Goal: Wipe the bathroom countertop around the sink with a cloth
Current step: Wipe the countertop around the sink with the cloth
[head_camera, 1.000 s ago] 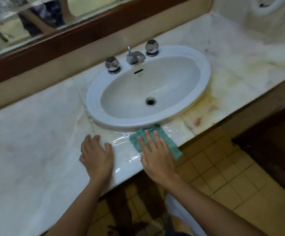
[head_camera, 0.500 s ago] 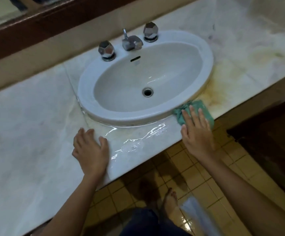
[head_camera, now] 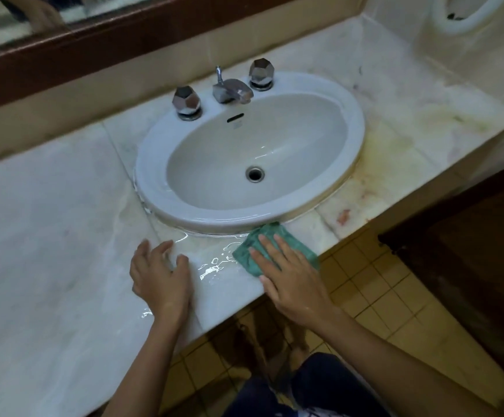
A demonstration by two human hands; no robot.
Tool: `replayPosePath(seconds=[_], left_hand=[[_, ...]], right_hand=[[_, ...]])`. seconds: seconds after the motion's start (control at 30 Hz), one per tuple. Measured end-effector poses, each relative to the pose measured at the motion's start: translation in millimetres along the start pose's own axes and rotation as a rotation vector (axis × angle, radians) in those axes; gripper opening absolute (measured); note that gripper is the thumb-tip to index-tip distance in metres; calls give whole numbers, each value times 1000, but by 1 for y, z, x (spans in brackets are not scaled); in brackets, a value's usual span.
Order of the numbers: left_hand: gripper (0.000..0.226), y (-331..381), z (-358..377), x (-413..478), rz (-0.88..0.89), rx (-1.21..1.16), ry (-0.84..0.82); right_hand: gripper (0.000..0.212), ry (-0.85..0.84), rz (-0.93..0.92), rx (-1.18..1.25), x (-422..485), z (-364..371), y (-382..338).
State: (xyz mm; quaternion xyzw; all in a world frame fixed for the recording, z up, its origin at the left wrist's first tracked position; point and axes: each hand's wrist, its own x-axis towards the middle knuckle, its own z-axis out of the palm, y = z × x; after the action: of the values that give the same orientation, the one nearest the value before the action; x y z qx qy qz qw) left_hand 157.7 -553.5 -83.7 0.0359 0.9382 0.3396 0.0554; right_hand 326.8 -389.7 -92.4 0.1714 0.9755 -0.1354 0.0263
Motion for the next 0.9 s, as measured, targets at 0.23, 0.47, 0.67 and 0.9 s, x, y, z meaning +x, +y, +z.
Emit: replayPosePath(seconds=[0.23,0.47,0.67,0.9], left_hand=[[35,54,18,-25,285,-239,-36],[26,129,43,-46,514,-274,-175],[32,182,105,-61,499,-63,-258],[47,251,175,-47,501,162,-322]], right_hand=[[58,25,215,-41,-9,-25,94],[62,64,355,2,22,-51,170],[62,83,231,62,20,-56,194],[58,78,164,13,6,-75,295]])
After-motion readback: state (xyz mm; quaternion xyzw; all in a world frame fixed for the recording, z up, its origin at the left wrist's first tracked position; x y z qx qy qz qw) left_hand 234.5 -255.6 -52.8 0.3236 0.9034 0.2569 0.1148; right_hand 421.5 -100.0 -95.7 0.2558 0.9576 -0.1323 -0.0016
